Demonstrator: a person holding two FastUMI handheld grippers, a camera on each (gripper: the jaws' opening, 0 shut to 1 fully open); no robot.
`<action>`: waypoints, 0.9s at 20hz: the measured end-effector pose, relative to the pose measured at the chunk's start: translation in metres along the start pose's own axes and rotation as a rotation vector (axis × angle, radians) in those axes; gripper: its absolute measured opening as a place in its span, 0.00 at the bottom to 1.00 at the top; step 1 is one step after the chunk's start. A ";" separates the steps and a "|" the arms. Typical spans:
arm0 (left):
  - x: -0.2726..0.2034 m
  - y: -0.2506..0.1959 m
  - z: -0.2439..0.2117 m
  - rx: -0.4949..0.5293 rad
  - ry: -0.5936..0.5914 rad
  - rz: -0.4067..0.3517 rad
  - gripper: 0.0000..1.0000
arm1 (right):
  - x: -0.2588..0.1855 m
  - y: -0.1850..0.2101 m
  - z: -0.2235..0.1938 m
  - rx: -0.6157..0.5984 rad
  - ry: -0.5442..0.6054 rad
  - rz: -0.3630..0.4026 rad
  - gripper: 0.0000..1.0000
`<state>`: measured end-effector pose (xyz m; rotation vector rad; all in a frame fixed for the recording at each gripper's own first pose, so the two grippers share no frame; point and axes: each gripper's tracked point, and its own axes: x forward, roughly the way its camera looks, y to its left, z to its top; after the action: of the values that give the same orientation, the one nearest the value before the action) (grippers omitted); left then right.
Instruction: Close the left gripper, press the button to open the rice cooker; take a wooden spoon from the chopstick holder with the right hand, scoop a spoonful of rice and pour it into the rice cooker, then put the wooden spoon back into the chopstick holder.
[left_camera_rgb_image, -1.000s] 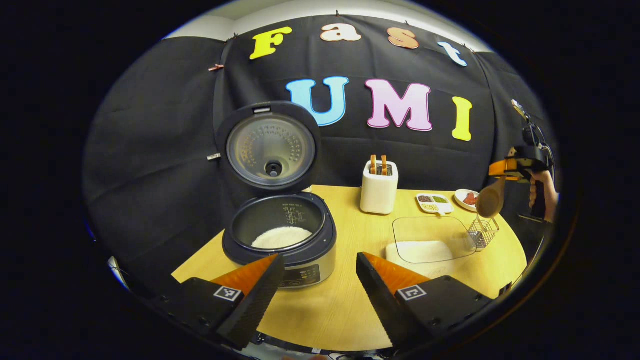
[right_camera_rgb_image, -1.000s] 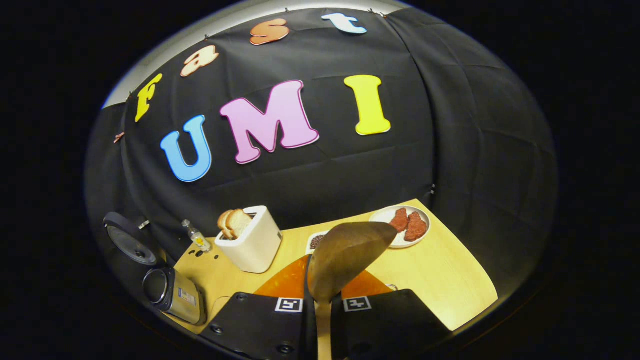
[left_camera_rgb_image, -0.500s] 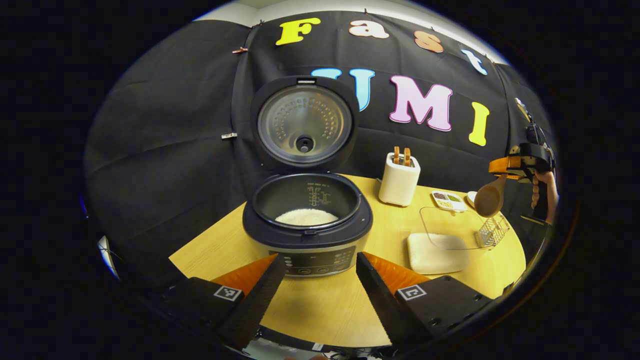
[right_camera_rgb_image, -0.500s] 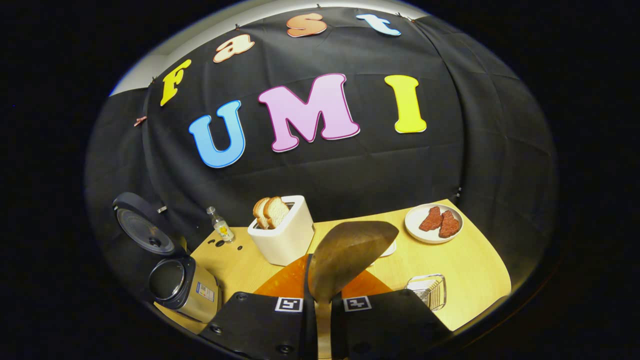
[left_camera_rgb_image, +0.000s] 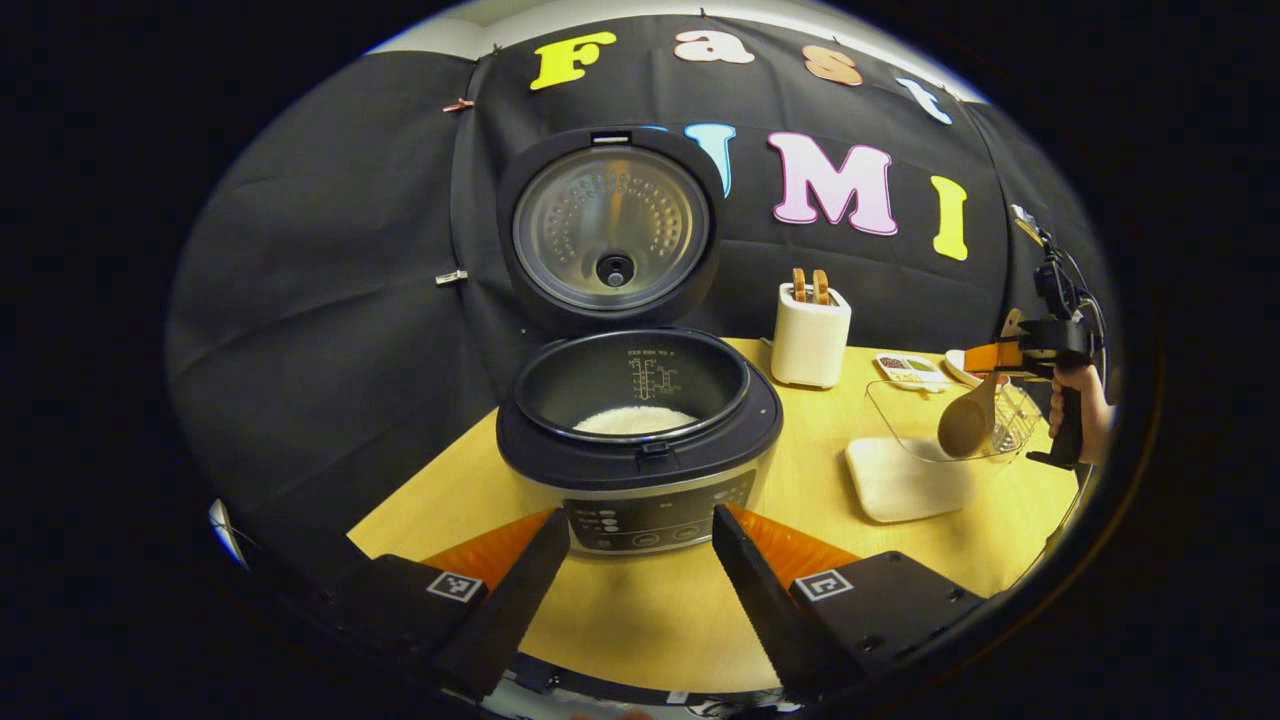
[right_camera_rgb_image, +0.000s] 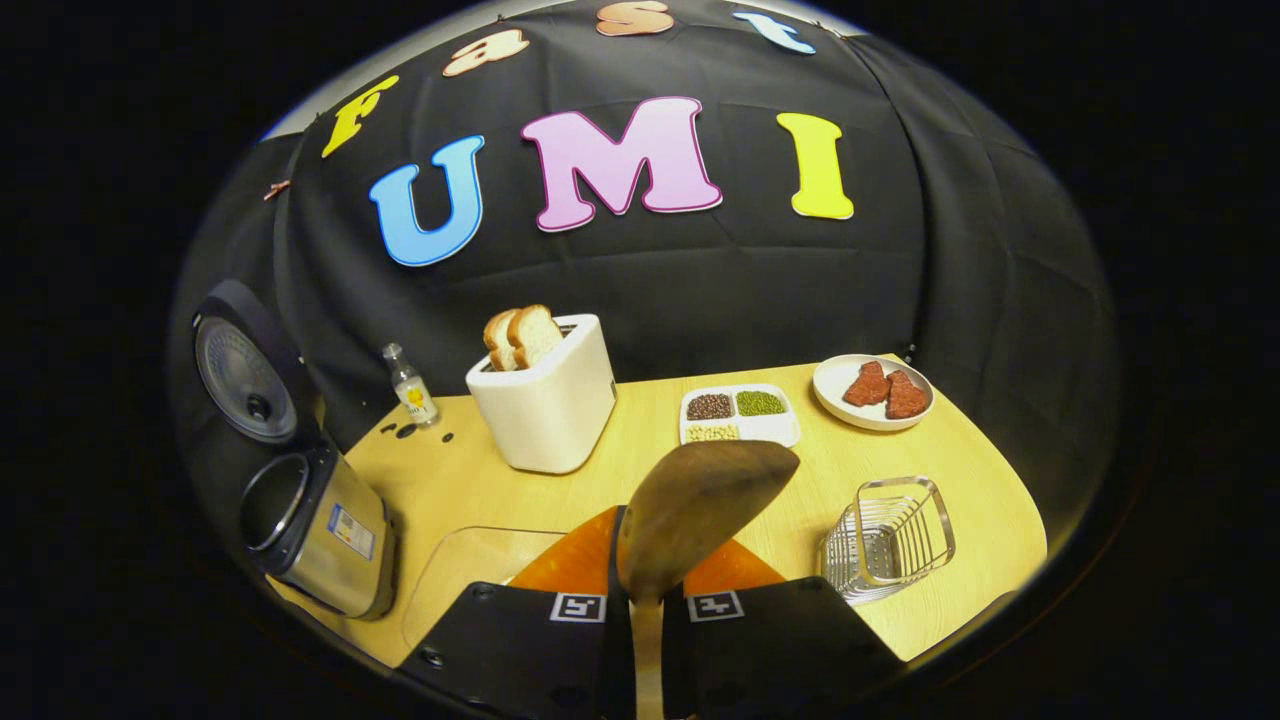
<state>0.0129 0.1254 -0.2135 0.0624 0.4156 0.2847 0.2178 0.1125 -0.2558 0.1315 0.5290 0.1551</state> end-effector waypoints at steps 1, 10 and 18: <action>0.002 0.000 0.001 -0.001 -0.003 -0.003 0.97 | 0.003 -0.001 -0.005 -0.001 0.000 -0.012 0.15; 0.009 -0.004 -0.019 -0.036 0.040 -0.024 0.97 | -0.002 0.021 -0.028 -0.136 -0.060 0.006 0.15; 0.007 -0.002 -0.023 -0.040 0.055 -0.030 0.97 | -0.010 0.062 -0.047 0.088 0.038 0.076 0.15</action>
<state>0.0103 0.1252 -0.2377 0.0088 0.4644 0.2655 0.1783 0.1758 -0.2810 0.2345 0.5695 0.2086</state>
